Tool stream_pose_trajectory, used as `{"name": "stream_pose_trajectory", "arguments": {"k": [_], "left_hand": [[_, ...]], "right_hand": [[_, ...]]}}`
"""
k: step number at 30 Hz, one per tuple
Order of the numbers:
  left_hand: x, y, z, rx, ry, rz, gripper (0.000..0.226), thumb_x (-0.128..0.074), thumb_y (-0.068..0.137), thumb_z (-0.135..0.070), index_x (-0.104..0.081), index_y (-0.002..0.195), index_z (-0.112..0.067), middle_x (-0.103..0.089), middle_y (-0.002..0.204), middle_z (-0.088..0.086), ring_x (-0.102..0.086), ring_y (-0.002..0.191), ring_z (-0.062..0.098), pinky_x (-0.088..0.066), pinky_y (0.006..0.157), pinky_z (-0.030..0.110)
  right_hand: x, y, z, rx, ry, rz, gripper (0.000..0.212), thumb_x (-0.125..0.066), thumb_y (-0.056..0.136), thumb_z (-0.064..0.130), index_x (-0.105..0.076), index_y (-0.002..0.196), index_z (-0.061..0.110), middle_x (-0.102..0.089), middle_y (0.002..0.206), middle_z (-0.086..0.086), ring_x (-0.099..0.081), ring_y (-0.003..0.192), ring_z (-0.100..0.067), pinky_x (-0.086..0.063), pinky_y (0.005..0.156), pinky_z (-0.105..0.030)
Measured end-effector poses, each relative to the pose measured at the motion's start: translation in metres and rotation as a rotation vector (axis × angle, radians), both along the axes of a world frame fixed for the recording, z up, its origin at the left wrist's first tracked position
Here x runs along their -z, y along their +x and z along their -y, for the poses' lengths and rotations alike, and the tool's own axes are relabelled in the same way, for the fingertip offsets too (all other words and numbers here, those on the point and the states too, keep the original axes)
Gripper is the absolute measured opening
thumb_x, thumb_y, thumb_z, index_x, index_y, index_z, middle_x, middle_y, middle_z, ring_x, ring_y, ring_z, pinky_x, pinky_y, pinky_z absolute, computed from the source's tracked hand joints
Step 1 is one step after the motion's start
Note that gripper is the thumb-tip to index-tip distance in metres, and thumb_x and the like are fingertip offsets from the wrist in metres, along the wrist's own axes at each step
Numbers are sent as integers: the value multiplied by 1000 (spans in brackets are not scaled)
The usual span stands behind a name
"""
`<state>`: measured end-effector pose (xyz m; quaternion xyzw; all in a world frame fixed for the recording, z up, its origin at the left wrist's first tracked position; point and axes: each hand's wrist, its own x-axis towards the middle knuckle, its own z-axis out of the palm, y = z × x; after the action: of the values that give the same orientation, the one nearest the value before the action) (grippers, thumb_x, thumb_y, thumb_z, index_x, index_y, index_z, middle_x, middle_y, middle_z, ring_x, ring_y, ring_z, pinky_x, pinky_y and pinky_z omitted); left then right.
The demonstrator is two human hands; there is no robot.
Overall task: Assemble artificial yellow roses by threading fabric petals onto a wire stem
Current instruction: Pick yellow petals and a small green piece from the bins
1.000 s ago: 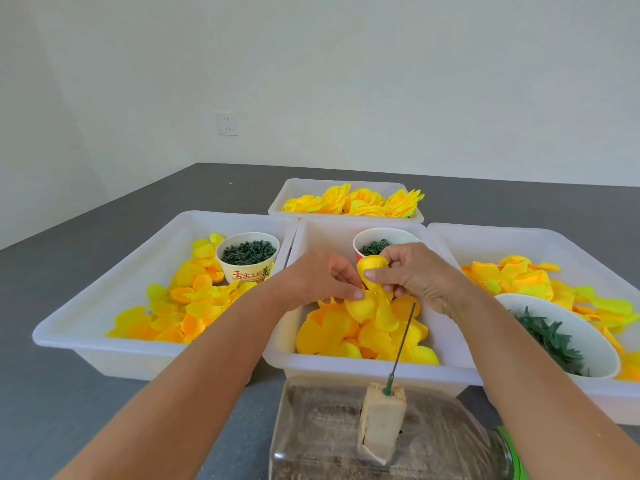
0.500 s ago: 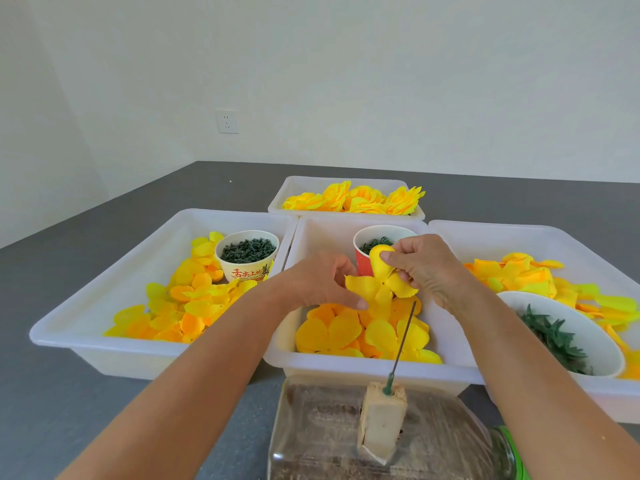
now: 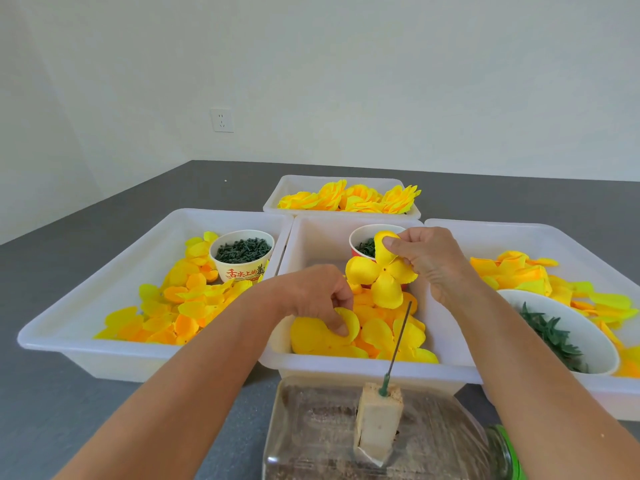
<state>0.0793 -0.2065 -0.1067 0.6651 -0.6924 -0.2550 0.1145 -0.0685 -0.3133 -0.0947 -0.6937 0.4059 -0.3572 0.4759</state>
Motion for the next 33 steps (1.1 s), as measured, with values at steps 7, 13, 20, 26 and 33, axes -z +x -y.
{"name": "stream_pose_trajectory", "arguments": {"k": [7, 13, 20, 26, 33], "left_hand": [[2, 2, 3, -87, -17, -190, 19, -81, 70, -21, -63, 66, -18, -52, 47, -15, -47, 46, -2, -35, 46, 9], [5, 3, 3, -256, -240, -225, 34, -80, 66, -43, -67, 71, -12, -53, 54, -13, -45, 50, -2, -36, 48, 11], [0, 3, 2, -394, -513, -473, 30, -84, 63, -29, -61, 82, -22, -67, 78, 4, -58, 54, 5, -47, 51, 21], [2, 0, 3, -358, -510, -530, 25, -84, 66, -20, -63, 79, -18, -67, 61, -2, -62, 48, 10, -47, 45, 20], [3, 1, 6, -358, -616, -552, 33, -79, 71, -16, -55, 89, -29, -72, 75, 5, -66, 60, 17, -58, 60, 37]], "right_hand": [[0, -1, 3, 30, 15, 32, 28, -78, 74, 25, -57, 59, 14, -52, 59, -1, -45, 55, -12, -35, 51, -24], [0, 0, 2, -38, 80, 26, 25, -81, 69, 24, -60, 61, 14, -58, 59, -1, -51, 55, -13, -40, 51, -24], [2, 3, -6, -239, 52, 90, 27, -81, 51, 33, -62, 60, 16, -60, 50, 8, -54, 45, -2, -44, 42, -18], [6, 6, -10, -427, 65, 109, 22, -78, 49, 39, -69, 54, 21, -63, 53, 6, -55, 49, -4, -45, 47, -18], [6, 8, -10, -455, 126, 191, 29, -70, 67, 35, -64, 69, 7, -66, 60, -2, -60, 52, -7, -47, 46, -16]]}}
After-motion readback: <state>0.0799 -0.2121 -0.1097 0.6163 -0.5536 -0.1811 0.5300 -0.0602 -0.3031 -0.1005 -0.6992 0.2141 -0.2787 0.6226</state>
